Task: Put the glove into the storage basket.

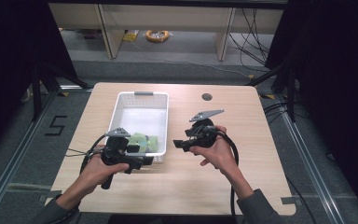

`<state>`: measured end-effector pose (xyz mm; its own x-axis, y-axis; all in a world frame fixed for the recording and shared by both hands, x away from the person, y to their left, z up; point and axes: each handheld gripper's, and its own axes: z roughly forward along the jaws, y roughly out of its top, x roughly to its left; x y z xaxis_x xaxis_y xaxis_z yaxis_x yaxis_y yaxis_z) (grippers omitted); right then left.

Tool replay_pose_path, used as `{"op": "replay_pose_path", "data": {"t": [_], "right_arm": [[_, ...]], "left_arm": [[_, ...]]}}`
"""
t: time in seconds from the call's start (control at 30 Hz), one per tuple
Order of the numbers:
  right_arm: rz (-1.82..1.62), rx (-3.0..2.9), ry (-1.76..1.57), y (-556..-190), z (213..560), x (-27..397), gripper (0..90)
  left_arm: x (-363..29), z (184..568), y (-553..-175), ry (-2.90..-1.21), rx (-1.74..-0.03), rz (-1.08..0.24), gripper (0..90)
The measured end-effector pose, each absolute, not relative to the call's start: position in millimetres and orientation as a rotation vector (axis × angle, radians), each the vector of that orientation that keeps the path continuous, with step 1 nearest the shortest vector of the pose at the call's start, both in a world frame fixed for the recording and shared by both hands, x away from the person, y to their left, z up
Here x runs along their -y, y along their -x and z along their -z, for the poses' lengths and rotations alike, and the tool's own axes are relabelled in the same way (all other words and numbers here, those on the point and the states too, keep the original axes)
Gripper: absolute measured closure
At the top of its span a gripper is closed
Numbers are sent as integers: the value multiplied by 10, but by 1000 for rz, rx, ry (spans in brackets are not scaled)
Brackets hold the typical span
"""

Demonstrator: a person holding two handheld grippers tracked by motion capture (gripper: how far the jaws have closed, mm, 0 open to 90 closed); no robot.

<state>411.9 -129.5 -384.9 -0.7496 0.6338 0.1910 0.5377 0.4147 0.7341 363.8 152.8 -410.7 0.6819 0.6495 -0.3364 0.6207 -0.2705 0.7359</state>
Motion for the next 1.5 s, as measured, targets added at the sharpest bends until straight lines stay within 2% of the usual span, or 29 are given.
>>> {"op": "replay_pose_path", "data": {"t": [0.8,1.17,1.5], "right_arm": [[-1287,-2486,-1078,-3679,4098,1691,348],[-1317,-2498,-1084,-3450,4317,1779,341],[-1363,-2477,-1105,-3339,4524,1899,295]], "left_arm": [[-1231,4538,-3198,-1989,-897,-83,201],[-1304,4653,-3059,-1993,-882,-108,199],[-1301,4746,-2998,-2004,-874,-85,180]]}}
